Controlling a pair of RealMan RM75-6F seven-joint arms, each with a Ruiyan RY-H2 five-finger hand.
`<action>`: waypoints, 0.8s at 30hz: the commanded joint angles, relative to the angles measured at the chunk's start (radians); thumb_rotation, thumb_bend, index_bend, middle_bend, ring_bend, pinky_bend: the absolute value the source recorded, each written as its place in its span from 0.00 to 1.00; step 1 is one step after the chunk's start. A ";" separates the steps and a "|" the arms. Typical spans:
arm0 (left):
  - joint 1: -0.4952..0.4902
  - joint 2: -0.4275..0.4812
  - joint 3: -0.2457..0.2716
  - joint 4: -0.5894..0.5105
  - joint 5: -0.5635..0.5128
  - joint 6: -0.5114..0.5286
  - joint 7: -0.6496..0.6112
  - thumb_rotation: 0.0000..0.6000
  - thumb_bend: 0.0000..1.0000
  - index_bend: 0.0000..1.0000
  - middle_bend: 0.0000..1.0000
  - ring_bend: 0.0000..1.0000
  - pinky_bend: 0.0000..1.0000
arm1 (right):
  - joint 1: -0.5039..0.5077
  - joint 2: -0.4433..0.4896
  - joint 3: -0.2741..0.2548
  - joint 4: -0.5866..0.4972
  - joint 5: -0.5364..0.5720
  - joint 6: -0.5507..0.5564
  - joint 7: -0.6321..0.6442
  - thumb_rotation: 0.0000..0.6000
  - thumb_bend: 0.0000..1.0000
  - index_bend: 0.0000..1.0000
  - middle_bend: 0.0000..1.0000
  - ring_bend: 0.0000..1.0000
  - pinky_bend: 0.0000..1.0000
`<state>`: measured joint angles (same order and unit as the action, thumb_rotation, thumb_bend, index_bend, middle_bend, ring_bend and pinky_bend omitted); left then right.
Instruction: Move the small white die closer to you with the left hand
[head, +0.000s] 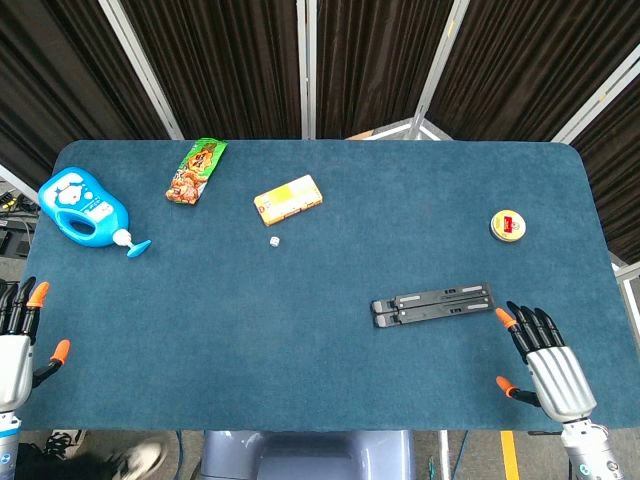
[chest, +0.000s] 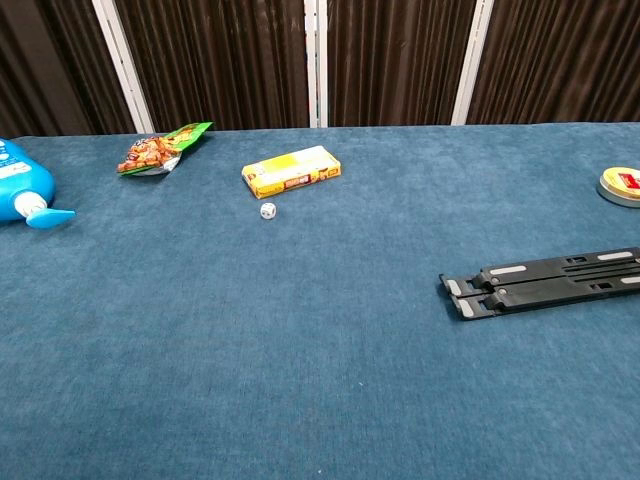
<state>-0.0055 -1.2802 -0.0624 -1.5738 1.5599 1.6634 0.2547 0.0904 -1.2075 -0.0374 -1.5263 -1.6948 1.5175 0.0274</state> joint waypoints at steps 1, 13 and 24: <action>-0.001 -0.001 0.000 0.001 -0.001 -0.002 0.001 1.00 0.31 0.01 0.00 0.00 0.00 | 0.000 0.000 0.000 0.000 0.000 0.000 0.000 1.00 0.08 0.00 0.00 0.00 0.00; -0.021 -0.003 -0.016 0.000 -0.016 -0.030 0.015 1.00 0.31 0.02 0.00 0.00 0.00 | -0.001 0.005 0.004 -0.010 0.006 0.002 0.004 1.00 0.08 0.00 0.00 0.00 0.00; -0.264 -0.037 -0.190 -0.023 -0.179 -0.313 0.127 1.00 0.34 0.16 0.00 0.00 0.00 | 0.009 0.006 0.022 -0.009 0.037 -0.016 0.023 1.00 0.08 0.00 0.00 0.00 0.00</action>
<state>-0.1929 -1.2936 -0.1996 -1.5947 1.4304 1.4297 0.3310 0.0964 -1.2004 -0.0185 -1.5386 -1.6623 1.5066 0.0485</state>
